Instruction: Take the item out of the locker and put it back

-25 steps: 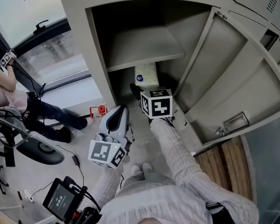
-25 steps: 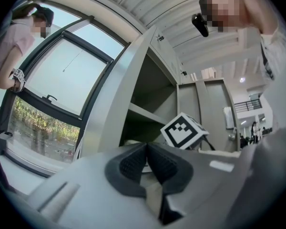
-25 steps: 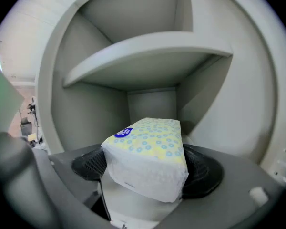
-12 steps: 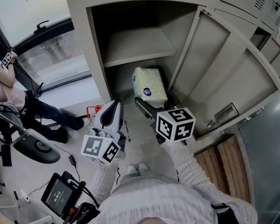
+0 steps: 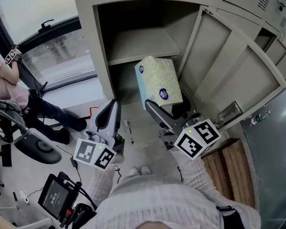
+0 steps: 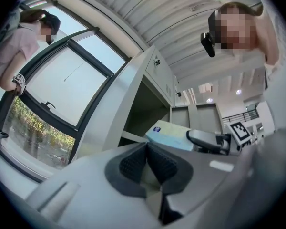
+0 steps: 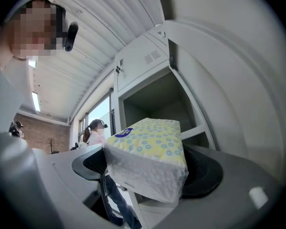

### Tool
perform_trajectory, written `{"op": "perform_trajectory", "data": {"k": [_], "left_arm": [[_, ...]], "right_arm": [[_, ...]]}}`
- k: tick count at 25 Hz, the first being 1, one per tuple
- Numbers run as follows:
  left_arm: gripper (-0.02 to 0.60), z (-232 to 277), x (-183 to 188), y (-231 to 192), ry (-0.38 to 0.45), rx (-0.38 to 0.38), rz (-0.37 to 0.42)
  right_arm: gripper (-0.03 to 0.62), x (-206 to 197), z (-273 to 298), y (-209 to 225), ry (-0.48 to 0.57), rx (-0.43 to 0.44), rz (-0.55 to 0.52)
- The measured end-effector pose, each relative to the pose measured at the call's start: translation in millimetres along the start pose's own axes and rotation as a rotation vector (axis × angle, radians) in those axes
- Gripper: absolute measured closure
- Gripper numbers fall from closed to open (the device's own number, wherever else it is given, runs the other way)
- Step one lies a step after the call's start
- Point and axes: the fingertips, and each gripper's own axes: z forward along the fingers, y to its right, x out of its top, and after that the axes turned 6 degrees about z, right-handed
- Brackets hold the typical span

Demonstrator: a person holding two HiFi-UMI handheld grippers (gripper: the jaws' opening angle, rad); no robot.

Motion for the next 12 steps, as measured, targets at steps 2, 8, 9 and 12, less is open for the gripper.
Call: {"op": "perform_trajectory", "data": {"k": [2, 8, 9, 12], "left_arm": [[0.574, -5.1, 4.4, -0.4, 0.01, -0.001, -0.005], [0.574, -8.9, 11.9, 11.6, 0.043, -0.044, -0.019], [0.574, -9.0, 10.9, 13.6, 0.046, -0.047, -0.02], [0.574, -8.6, 7.5, 15.3, 0.042, -0.048, -0.02]], "right_arm": [[0.126, 8.6, -6.1, -7.9, 0.04, 0.037, 0.011], [0.126, 16.8, -20.3, -20.2, 0.107, 0.112, 0.016], [0.126, 17.0, -22.6, -21.7, 0.116, 0.125, 0.015], [0.126, 16.2, -25.6, -23.9, 0.127, 0.146, 0.01]]}}
